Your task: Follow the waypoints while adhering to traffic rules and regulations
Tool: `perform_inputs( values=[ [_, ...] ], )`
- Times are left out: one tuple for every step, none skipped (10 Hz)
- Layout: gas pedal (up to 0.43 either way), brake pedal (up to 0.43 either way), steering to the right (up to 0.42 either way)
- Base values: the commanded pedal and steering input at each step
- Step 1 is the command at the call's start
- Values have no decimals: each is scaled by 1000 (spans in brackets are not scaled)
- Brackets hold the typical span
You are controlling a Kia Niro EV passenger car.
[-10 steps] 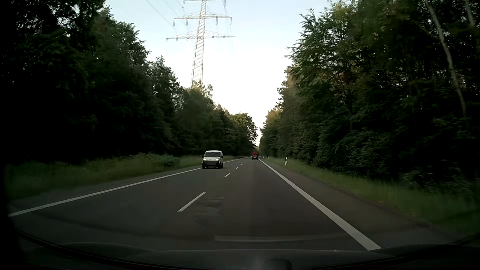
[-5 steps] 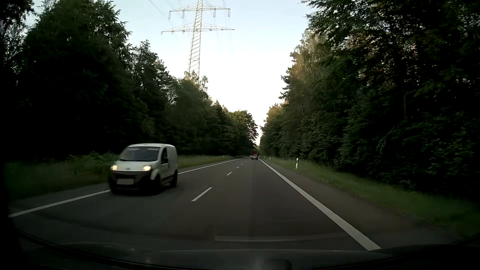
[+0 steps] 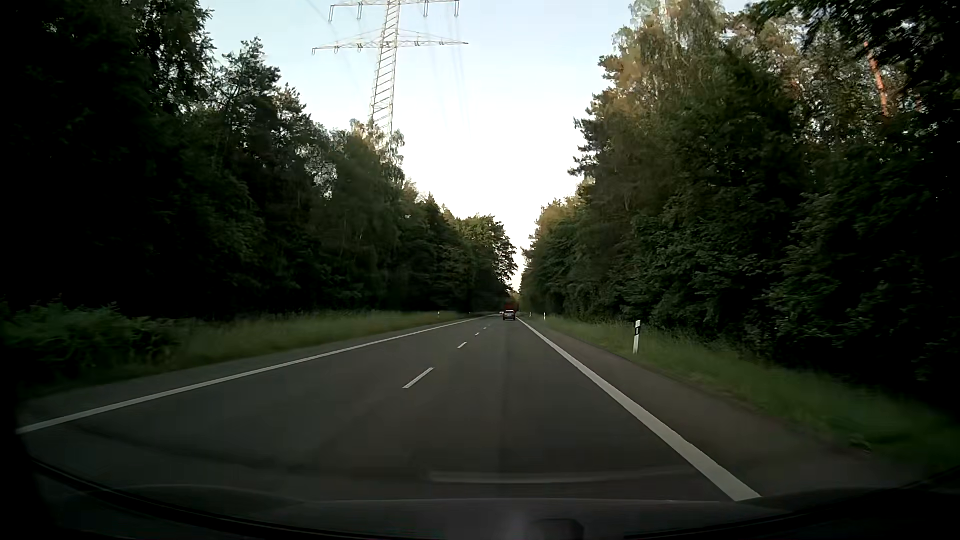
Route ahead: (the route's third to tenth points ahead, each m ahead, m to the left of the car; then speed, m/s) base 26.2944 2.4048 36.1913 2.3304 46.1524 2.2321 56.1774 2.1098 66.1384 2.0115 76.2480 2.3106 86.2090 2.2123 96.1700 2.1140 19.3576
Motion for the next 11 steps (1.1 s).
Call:
perform_inputs(
  values=[
    [118, 18, 2],
    [130, 24, 2],
    [130, 24, 1],
    [130, 18, 1],
    [130, 24, 1],
    [130, 18, 2],
    [130, 18, 1],
    [130, 24, 1],
    [130, 24, 1],
    [130, 24, 1],
    [130, 18, 2]
  ],
)
